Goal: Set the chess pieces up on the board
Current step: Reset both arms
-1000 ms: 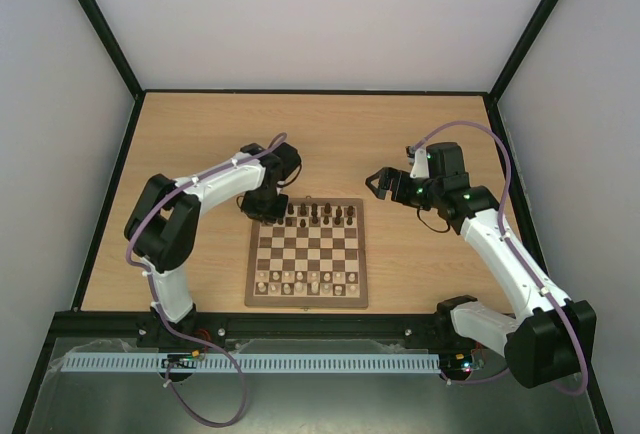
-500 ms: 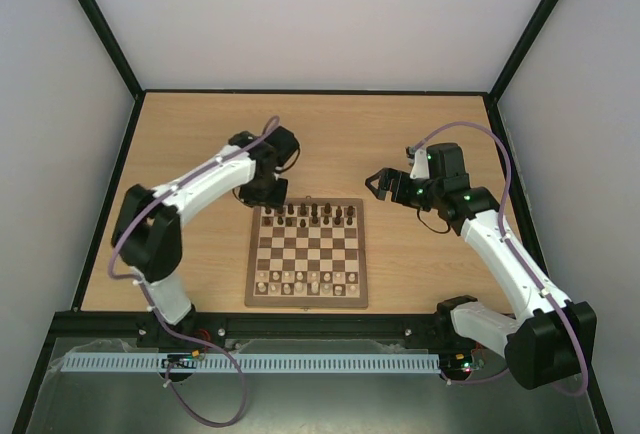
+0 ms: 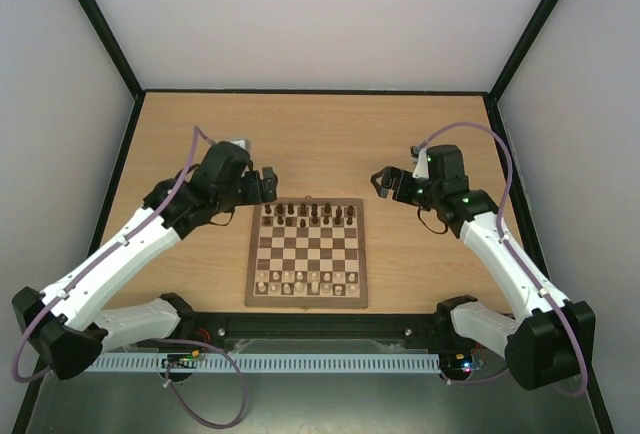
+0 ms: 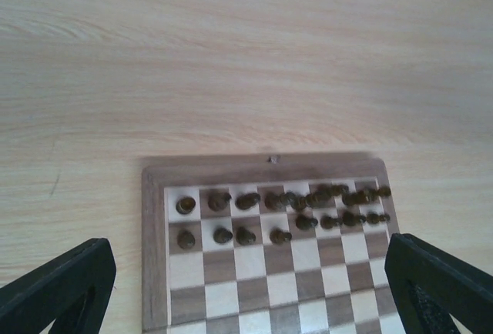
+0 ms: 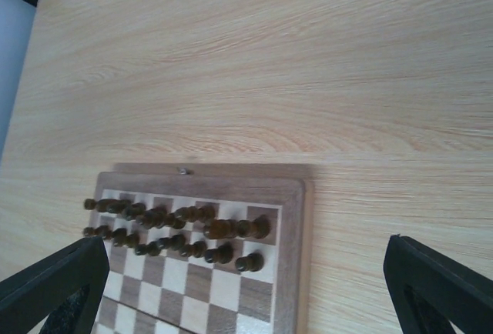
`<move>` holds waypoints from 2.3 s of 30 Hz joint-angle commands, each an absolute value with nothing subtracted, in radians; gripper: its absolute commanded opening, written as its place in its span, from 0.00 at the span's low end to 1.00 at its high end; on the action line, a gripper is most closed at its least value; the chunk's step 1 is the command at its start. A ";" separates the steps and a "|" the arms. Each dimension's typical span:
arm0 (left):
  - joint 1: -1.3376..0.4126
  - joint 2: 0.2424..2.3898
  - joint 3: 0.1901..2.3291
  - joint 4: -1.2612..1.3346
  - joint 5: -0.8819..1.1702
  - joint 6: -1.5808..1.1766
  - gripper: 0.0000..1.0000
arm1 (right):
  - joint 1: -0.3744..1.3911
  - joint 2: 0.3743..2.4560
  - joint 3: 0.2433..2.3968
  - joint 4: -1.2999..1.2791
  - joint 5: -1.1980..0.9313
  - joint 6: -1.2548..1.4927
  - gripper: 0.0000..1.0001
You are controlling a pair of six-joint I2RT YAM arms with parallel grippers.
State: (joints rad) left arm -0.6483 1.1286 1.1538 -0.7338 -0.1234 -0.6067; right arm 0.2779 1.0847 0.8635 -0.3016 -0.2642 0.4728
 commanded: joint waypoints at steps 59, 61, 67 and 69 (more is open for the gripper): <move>0.006 1.307 0.452 0.661 -0.260 -0.335 0.99 | 0.112 1.473 0.418 1.065 0.385 0.246 0.99; 0.006 1.305 0.444 0.689 -0.255 -0.327 0.99 | 0.111 1.399 0.442 0.944 0.436 0.237 0.99; 0.006 1.326 0.455 0.699 -0.232 -0.310 0.99 | 0.106 1.294 0.268 1.096 0.459 0.188 0.99; 0.007 1.315 0.445 0.711 -0.222 -0.305 0.99 | 0.106 1.299 0.292 1.053 0.445 0.183 0.99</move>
